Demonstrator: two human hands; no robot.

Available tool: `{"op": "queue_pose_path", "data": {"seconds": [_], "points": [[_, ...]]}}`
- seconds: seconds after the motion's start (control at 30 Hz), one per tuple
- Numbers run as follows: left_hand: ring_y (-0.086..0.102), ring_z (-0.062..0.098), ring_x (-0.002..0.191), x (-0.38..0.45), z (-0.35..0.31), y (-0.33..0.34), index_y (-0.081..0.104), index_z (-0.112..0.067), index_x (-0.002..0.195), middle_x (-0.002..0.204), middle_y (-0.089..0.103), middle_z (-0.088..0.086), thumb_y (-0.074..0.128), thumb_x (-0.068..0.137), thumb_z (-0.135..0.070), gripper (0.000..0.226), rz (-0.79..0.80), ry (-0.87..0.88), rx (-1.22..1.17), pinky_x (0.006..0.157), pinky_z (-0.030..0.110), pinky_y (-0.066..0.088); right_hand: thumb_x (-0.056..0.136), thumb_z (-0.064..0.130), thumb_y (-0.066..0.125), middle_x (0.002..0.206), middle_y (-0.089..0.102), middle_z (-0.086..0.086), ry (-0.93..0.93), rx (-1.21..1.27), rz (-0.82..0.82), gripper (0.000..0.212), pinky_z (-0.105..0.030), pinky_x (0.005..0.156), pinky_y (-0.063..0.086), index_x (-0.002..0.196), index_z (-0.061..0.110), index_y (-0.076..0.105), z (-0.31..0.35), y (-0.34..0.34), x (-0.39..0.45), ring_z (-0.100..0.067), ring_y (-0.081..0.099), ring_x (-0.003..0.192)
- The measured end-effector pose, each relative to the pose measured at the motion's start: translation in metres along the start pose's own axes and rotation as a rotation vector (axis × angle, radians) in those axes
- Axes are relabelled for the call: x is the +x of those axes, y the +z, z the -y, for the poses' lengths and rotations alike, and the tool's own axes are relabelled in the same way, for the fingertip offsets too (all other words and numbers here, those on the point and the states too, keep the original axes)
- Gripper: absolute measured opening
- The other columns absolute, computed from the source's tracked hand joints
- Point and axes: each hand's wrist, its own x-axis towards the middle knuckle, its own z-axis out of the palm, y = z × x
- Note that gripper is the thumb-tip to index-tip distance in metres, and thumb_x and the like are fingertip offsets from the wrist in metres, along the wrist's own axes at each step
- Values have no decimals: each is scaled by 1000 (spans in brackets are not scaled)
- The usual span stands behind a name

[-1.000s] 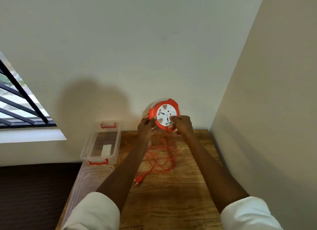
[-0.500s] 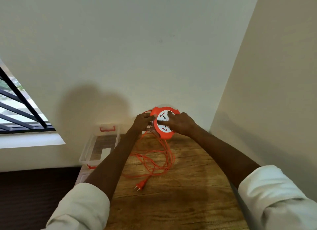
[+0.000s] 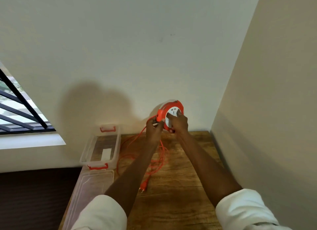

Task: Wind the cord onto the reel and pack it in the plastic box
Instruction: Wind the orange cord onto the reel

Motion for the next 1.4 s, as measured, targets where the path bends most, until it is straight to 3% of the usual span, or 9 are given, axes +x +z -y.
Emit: {"op": "queue_pose_path", "data": {"seconds": [0.07, 0.2, 0.43, 0.53, 0.73, 0.83, 0.97, 1.23, 1.4], "points": [[64, 23, 109, -10, 6, 1, 57, -22, 124, 119, 63, 0, 70, 91, -30, 36, 17, 3, 33, 93, 45, 57, 86, 41, 75, 124, 66, -14, 253, 436, -32, 62, -33, 62, 62, 137, 14, 52, -3, 3, -1, -31, 70, 92], [68, 24, 108, -11, 17, -4, 59, -19, 126, 121, 66, 3, 73, 86, -43, 48, 41, -14, -35, 92, 48, 58, 85, 48, 75, 96, 73, -15, 267, 381, 25, 60, -21, 41, 48, 126, 9, 55, -8, -3, -2, -15, 60, 47], [73, 24, 93, 2, 1, -4, 65, -8, 121, 109, 72, 5, 67, 94, -21, 30, 79, -34, -97, 73, 34, 63, 92, 45, 66, 93, 75, -9, -28, -69, 48, 46, -24, 43, 48, 111, 2, 64, -8, -26, 9, -17, 64, 54], [67, 22, 84, 17, -10, -12, 64, -6, 120, 100, 68, 10, 65, 95, -15, 27, 42, -74, -94, 64, 27, 62, 91, 38, 68, 92, 78, -6, -92, -118, -3, 33, -33, 61, 58, 101, 7, 71, -8, -38, 14, -16, 69, 64], [62, 24, 76, 44, -37, -39, 65, 0, 108, 82, 62, 12, 66, 95, -17, 21, 138, -151, 95, 49, 22, 58, 94, 37, 63, 132, 60, 2, -933, -991, 65, 35, -35, 79, 55, 128, 37, 60, -6, -62, 22, -21, 65, 102], [64, 23, 73, 54, -45, -47, 67, 1, 111, 89, 66, 13, 70, 91, -20, 29, 212, -194, 206, 60, 32, 61, 87, 71, 49, 137, 58, 5, -1021, -1320, 301, 57, -39, 86, 51, 137, 45, 45, 8, -62, 22, -23, 62, 112], [65, 25, 76, 57, -49, -53, 66, 1, 105, 89, 67, 12, 71, 88, -20, 27, 276, -249, 286, 74, 41, 58, 94, 43, 62, 158, 40, -3, -1090, -1540, 468, 62, -36, 93, 52, 148, 50, 34, 6, -59, 20, -26, 58, 121], [67, 31, 101, 41, -36, -44, 65, -4, 124, 112, 69, 9, 68, 93, -18, 34, 263, -170, 239, 84, 39, 57, 67, 30, 91, 109, 73, -14, -1122, -1666, 461, 76, -35, 60, 58, 137, 32, 60, 4, -43, 15, -32, 73, 81], [71, 28, 88, 32, -22, -39, 72, -11, 114, 113, 73, 14, 74, 89, -23, 28, 200, -169, 84, 78, 43, 62, 59, 29, 95, 91, 76, -15, -1068, -1444, 406, 71, -36, 54, 57, 125, 30, 70, -7, -40, 26, -33, 73, 69]]}}
